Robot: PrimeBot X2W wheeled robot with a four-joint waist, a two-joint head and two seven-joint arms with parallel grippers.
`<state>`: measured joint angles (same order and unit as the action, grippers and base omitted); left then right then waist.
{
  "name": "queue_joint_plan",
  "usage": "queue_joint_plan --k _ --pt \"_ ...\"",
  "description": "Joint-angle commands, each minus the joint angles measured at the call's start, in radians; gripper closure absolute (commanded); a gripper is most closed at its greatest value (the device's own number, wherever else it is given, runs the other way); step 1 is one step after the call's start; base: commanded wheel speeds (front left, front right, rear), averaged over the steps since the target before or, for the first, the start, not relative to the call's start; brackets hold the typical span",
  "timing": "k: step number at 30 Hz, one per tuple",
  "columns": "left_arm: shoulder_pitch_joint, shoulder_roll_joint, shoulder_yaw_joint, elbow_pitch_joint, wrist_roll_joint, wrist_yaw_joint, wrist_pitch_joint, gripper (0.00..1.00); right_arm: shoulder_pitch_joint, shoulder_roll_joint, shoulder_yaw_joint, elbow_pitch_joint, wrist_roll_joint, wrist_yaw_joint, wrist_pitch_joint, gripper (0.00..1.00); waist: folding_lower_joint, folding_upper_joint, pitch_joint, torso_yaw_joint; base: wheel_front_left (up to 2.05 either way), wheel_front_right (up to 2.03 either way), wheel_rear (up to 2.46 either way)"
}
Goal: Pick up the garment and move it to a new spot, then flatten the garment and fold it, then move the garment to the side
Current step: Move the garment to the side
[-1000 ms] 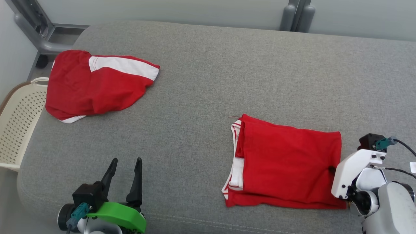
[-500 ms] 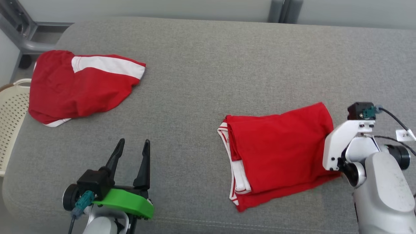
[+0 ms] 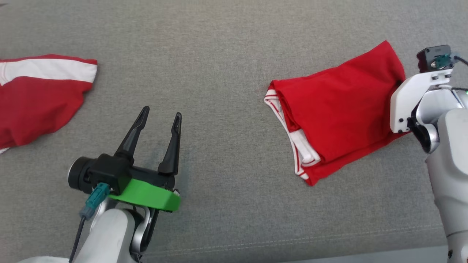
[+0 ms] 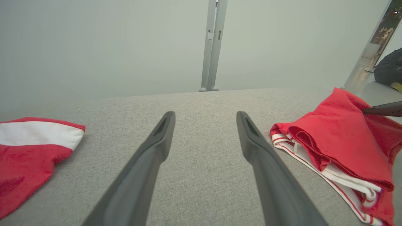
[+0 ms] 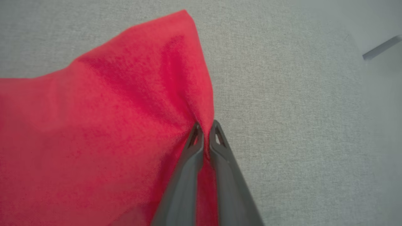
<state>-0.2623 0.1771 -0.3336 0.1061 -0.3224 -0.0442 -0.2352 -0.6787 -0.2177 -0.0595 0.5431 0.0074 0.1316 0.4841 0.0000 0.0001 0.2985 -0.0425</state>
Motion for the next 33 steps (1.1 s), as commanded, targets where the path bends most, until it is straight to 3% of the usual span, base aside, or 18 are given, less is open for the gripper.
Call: queue_joint_plan --k 1,14,27,33 --pt "-0.034 0.016 -0.009 -0.023 0.016 -0.004 0.011 0.00 -0.039 -0.029 0.014 0.018 0.001 -0.002 -0.024 1.00 0.0000 -0.0001 0.106 -0.101 0.00 0.00 0.00" --pt "-0.089 0.042 -0.098 -0.184 0.080 -0.022 0.100 0.00 -0.239 -0.229 0.115 0.177 -0.012 -0.002 -0.146 1.00 0.0000 -0.0001 0.238 -0.172 0.00 0.00 0.00" --pt "-0.139 0.049 -0.193 -0.275 0.115 -0.048 0.175 0.00 -0.335 -0.369 0.017 0.273 -0.117 -0.002 -0.237 1.00 0.0000 -0.0001 0.328 -0.153 0.00 0.00 0.00" --pt "-0.148 0.047 -0.234 -0.287 0.117 -0.056 0.195 0.00 -0.353 -0.397 -0.059 0.297 -0.188 -0.002 -0.269 1.00 0.0000 -0.0001 0.340 -0.135 0.00 0.00 0.00"
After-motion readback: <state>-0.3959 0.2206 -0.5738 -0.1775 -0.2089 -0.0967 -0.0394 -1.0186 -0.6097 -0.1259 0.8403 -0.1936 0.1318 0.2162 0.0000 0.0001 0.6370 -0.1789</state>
